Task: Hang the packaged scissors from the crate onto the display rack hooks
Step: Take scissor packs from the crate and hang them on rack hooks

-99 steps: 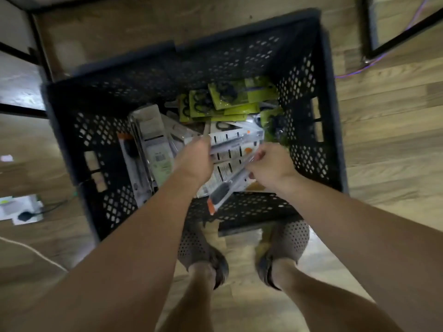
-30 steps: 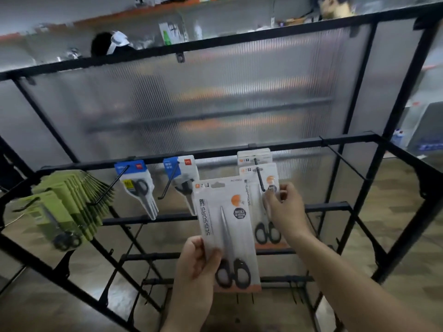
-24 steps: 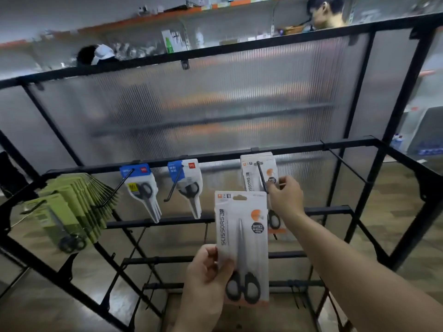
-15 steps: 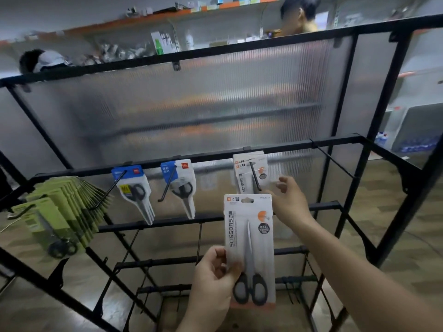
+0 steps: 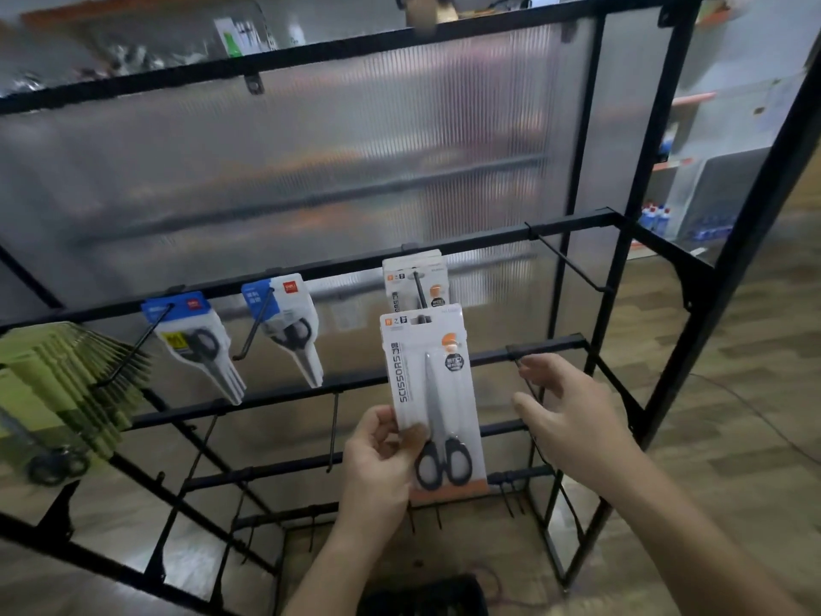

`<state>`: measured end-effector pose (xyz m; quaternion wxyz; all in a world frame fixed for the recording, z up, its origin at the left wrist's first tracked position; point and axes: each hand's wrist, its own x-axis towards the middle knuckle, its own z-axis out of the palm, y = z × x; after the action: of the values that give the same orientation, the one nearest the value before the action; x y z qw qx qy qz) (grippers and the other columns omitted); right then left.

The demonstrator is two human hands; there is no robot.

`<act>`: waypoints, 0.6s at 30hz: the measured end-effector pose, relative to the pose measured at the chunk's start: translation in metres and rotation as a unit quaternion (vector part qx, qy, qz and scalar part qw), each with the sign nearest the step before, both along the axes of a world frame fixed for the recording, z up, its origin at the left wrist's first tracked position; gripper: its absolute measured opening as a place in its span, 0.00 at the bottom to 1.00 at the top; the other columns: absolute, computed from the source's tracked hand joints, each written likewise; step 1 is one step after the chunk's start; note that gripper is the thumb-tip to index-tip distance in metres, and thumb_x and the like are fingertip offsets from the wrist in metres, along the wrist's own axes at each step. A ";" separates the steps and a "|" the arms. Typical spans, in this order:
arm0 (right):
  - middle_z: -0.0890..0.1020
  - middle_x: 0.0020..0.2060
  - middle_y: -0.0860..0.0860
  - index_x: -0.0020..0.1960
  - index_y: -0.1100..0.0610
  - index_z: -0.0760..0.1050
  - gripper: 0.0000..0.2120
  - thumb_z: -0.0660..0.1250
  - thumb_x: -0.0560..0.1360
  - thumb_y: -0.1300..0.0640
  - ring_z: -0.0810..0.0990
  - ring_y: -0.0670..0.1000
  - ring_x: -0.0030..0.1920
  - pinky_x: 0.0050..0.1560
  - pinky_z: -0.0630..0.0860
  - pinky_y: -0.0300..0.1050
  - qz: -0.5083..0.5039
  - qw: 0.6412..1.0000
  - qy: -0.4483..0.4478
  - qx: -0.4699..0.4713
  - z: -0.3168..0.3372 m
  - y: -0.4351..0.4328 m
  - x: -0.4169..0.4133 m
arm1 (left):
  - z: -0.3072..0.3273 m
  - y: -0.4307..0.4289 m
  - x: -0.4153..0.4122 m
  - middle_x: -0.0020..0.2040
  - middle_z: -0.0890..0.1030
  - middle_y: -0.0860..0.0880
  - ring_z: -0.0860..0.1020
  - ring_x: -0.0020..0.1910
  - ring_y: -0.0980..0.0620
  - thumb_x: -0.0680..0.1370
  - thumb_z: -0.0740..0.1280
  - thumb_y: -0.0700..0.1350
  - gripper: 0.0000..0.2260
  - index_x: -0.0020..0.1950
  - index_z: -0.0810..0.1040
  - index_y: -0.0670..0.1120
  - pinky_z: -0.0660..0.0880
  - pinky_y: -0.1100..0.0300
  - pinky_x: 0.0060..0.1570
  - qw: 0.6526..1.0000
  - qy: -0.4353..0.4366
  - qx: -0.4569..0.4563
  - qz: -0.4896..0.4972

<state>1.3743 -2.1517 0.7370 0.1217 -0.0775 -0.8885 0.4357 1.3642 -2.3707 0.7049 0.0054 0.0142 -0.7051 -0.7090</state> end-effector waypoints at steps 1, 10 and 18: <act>0.80 0.64 0.44 0.72 0.50 0.72 0.23 0.71 0.78 0.53 0.76 0.44 0.66 0.67 0.74 0.44 -0.001 1.000 -0.003 -0.001 -0.002 0.003 0.001 | 0.001 0.001 -0.001 0.48 0.87 0.47 0.86 0.47 0.45 0.77 0.73 0.40 0.07 0.54 0.80 0.43 0.84 0.53 0.45 1.000 0.001 -0.001 -0.001; 0.78 0.66 0.42 0.73 0.47 0.71 0.23 0.69 0.79 0.51 0.73 0.40 0.64 0.65 0.70 0.37 0.064 0.997 -0.039 0.007 -0.022 0.013 0.006 | -0.011 0.019 -0.004 0.48 0.86 0.51 0.86 0.47 0.51 0.79 0.72 0.43 0.08 0.57 0.80 0.45 0.84 0.57 0.43 0.999 0.008 -0.033 0.042; 0.76 0.69 0.41 0.75 0.46 0.68 0.24 0.68 0.80 0.49 0.71 0.40 0.69 0.65 0.67 0.33 0.128 0.989 -0.062 0.035 -0.027 0.019 0.007 | -0.013 0.030 -0.064 0.49 0.80 0.50 0.81 0.46 0.51 0.79 0.74 0.45 0.11 0.54 0.72 0.49 0.81 0.54 0.46 0.979 0.027 -0.161 0.122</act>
<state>1.3810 -2.1326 0.7101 0.0120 0.0143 -0.9116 0.4106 1.3004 -2.3409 0.6914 0.1132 0.0802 -0.8025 -0.5803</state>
